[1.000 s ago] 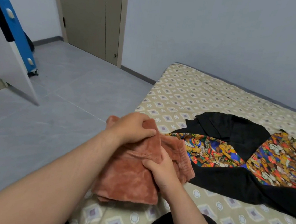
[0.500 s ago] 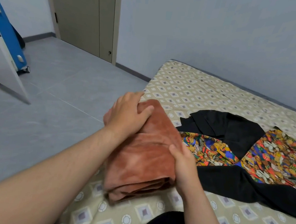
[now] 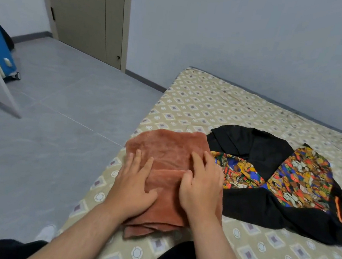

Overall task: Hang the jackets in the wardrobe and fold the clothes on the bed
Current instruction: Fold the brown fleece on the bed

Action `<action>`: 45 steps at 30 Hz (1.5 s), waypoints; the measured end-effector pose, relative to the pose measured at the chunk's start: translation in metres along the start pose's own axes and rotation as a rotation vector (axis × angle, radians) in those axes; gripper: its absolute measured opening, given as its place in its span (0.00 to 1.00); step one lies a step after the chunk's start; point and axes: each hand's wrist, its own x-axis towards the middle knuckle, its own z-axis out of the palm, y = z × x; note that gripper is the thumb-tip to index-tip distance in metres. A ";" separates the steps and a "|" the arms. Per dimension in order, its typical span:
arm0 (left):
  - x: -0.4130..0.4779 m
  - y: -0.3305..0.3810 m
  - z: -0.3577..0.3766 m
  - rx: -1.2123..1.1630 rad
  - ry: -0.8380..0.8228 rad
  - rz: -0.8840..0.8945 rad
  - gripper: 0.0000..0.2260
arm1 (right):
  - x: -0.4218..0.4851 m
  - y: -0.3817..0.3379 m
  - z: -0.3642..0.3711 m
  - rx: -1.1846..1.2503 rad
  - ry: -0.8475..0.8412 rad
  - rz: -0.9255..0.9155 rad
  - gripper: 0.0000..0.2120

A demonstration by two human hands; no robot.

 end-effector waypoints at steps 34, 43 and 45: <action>0.133 -0.026 -0.050 -0.435 0.216 -0.316 0.10 | -0.041 -0.011 0.017 0.013 -0.752 -0.744 0.13; 0.012 -0.008 0.006 -0.745 0.392 -0.419 0.40 | 0.020 0.027 0.010 -0.012 -0.147 0.208 0.26; 0.004 0.000 0.016 -0.726 0.283 -0.382 0.39 | 0.028 0.043 0.015 0.090 -0.333 0.373 0.32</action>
